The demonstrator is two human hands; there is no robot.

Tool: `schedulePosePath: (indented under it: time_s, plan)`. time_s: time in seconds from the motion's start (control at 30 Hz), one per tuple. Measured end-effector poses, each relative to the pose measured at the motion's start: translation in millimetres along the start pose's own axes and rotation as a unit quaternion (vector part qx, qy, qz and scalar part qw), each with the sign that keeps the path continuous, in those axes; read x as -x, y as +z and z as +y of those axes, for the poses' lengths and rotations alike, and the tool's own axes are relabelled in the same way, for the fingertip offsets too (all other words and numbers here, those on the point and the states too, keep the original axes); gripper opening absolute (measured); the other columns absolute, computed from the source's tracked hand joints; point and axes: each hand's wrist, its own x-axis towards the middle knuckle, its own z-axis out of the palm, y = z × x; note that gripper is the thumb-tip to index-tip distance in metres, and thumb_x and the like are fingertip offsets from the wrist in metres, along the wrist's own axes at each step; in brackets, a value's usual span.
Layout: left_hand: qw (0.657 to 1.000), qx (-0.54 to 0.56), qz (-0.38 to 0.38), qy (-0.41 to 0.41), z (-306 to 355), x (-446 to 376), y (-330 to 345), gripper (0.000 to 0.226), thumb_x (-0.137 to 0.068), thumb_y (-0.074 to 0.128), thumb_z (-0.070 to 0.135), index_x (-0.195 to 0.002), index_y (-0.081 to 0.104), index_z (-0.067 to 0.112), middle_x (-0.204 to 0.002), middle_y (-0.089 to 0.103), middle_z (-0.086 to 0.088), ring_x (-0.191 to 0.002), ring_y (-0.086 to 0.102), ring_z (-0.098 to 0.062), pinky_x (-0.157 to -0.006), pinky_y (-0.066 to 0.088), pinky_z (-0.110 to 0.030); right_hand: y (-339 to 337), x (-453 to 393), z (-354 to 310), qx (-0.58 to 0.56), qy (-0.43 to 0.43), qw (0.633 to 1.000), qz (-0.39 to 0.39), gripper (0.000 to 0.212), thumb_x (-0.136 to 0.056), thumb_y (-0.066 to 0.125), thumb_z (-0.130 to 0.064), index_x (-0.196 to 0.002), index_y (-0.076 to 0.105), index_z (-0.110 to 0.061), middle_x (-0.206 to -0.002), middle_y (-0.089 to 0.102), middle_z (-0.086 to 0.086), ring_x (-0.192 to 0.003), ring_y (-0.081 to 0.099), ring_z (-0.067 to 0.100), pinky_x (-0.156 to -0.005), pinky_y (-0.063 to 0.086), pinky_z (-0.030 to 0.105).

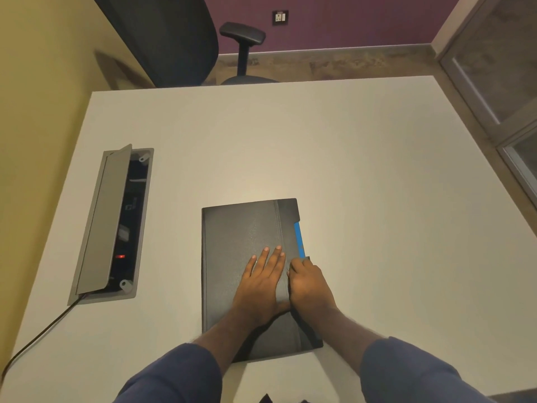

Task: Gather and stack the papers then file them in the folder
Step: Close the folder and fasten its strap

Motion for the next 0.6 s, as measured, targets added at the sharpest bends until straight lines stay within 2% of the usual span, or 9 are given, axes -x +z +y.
schedulePosePath:
  time_s: [0.07, 0.13, 0.23, 0.27, 0.33, 0.4, 0.43, 0.53, 0.6]
  plan:
    - [1.000, 0.001, -0.015, -0.009, -0.6, -1.1, 1.5, 0.104, -0.081, 0.026, 0.084, -0.159, 0.001, 0.020, -0.166, -0.012, 0.005, -0.153, -0.016, -0.020, -0.120, -0.015, -0.038, 3.5, 2.0, 0.4, 0.001, 0.006, 1.000, -0.016, 0.028, -0.092, 0.053, -0.005, -0.117, 0.058, 0.004, -0.121, 0.058, 0.018, -0.112, 0.053, 0.037, -0.094, 0.044, 0.043]
    - [1.000, 0.012, -0.020, -0.015, 0.3, -2.3, -0.3, 0.098, -0.084, 0.028, 0.078, -0.158, -0.004, 0.023, -0.165, -0.018, 0.007, -0.152, -0.020, -0.018, -0.118, -0.021, -0.036, 5.7, 1.8, 0.6, -0.027, 0.041, 0.998, -0.029, 0.036, -0.096, 0.056, -0.020, -0.129, 0.052, -0.007, -0.127, 0.054, 0.010, -0.115, 0.052, 0.026, -0.101, 0.043, 0.036]
    - [0.998, 0.061, -0.007, -0.028, 1.1, -0.6, -9.9, 0.089, -0.088, 0.039, 0.068, -0.159, 0.005, 0.026, -0.164, -0.014, 0.011, -0.154, -0.013, -0.017, -0.117, -0.019, -0.033, 5.7, 3.5, 0.0, -0.073, 0.081, 0.994, -0.005, 0.035, -0.101, 0.047, -0.030, -0.133, 0.050, -0.015, -0.128, 0.054, 0.004, -0.113, 0.052, 0.016, -0.102, 0.044, 0.027]
    - [0.995, 0.085, 0.009, -0.043, -0.5, 2.2, -15.4, 0.086, -0.088, 0.044, 0.065, -0.159, 0.013, 0.026, -0.166, -0.006, 0.011, -0.155, -0.005, -0.018, -0.120, -0.013, -0.034, 4.8, 5.6, 0.1, -0.090, 0.092, 0.992, 0.021, 0.033, -0.101, 0.045, -0.030, -0.130, 0.052, -0.015, -0.125, 0.055, 0.004, -0.110, 0.053, 0.017, -0.099, 0.046, 0.028]
    - [0.986, 0.121, 0.062, -0.098, -6.9, 13.7, -29.1, 0.080, -0.085, 0.055, 0.060, -0.153, 0.033, 0.024, -0.165, 0.022, 0.005, -0.152, 0.018, -0.023, -0.124, 0.012, -0.041, 4.7, 12.0, 2.9, -0.142, 0.141, 0.976, 0.087, 0.029, -0.098, 0.048, -0.028, -0.121, 0.056, -0.013, -0.115, 0.056, 0.006, -0.104, 0.053, 0.022, -0.090, 0.049, 0.033]
    - [0.966, 0.123, 0.137, -0.180, -17.1, 28.8, -40.2, 0.071, -0.080, 0.067, 0.052, -0.141, 0.050, 0.020, -0.150, 0.047, -0.001, -0.137, 0.043, -0.025, -0.112, 0.036, -0.044, 5.5, 19.1, 5.2, -0.207, 0.233, 0.941, 0.132, 0.026, -0.093, 0.056, -0.025, -0.112, 0.057, -0.008, -0.106, 0.056, 0.010, -0.099, 0.054, 0.029, -0.082, 0.047, 0.036]
    - [0.951, 0.114, 0.164, -0.236, -22.0, 37.1, -44.4, 0.068, -0.078, 0.071, 0.049, -0.136, 0.054, 0.018, -0.142, 0.054, -0.003, -0.128, 0.050, -0.026, -0.104, 0.042, -0.045, 7.3, 21.7, 5.6, -0.233, 0.276, 0.924, 0.128, 0.027, -0.091, 0.058, -0.026, -0.108, 0.056, -0.005, -0.103, 0.056, 0.011, -0.096, 0.055, 0.030, -0.079, 0.046, 0.037]
    - [0.892, 0.123, 0.148, -0.410, -29.6, 61.4, -50.6, 0.070, -0.079, 0.072, 0.049, -0.135, 0.050, 0.011, -0.134, 0.055, -0.013, -0.119, 0.053, -0.035, -0.094, 0.047, -0.051, 15.0, 26.6, 5.5, -0.264, 0.318, 0.908, 0.072, 0.028, -0.091, 0.059, -0.032, -0.104, 0.055, -0.007, -0.098, 0.058, 0.007, -0.082, 0.054, 0.023, -0.075, 0.048, 0.034]
    - [0.864, 0.163, 0.112, -0.463, -30.2, 73.3, -49.6, 0.072, -0.084, 0.070, 0.049, -0.137, 0.047, 0.006, -0.136, 0.051, -0.019, -0.121, 0.050, -0.038, -0.094, 0.046, -0.053, 18.2, 28.2, 4.5, -0.278, 0.310, 0.907, 0.066, 0.033, -0.091, 0.060, -0.032, -0.110, 0.055, -0.006, -0.102, 0.062, 0.009, -0.080, 0.051, 0.019, -0.075, 0.045, 0.031]
